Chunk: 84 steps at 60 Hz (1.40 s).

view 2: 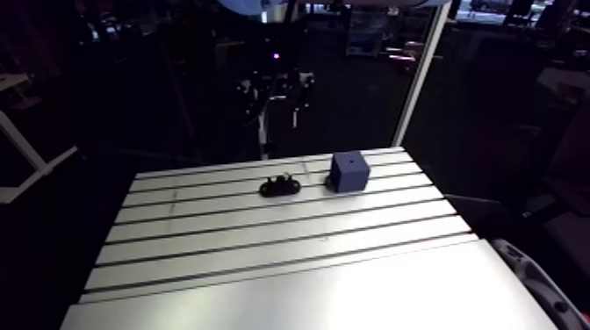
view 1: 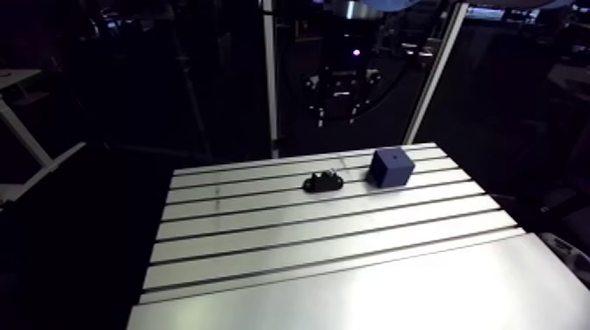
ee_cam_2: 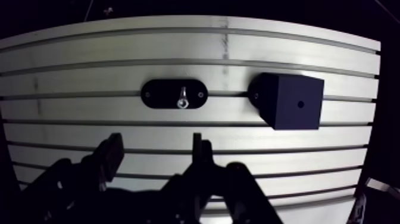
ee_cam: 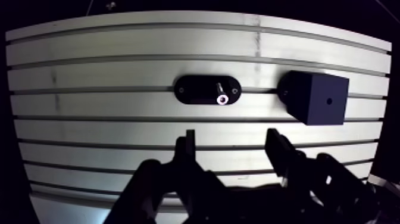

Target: Pick up the M10 bolt and insert it into the hole until fully seated.

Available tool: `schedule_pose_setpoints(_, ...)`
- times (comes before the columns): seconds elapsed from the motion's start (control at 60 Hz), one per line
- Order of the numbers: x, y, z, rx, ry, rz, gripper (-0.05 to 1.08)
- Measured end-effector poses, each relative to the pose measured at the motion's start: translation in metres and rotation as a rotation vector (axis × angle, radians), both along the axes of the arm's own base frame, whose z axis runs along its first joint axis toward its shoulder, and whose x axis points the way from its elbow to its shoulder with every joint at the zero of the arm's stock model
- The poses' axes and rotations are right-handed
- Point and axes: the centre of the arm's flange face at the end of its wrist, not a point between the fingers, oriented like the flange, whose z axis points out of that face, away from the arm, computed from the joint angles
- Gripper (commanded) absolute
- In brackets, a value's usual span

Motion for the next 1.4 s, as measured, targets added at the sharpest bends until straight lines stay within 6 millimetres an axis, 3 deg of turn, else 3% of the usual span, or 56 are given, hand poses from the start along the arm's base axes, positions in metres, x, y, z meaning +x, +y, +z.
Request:
schedule_pose_setpoints(0.55, -0.012, 0.008, -0.029, 0.001, -0.024, -0.008, 0.53)
schedule_pose_setpoints(1.4, -0.019, 0.011, -0.065, 0.000, -0.052, -0.011, 0.53)
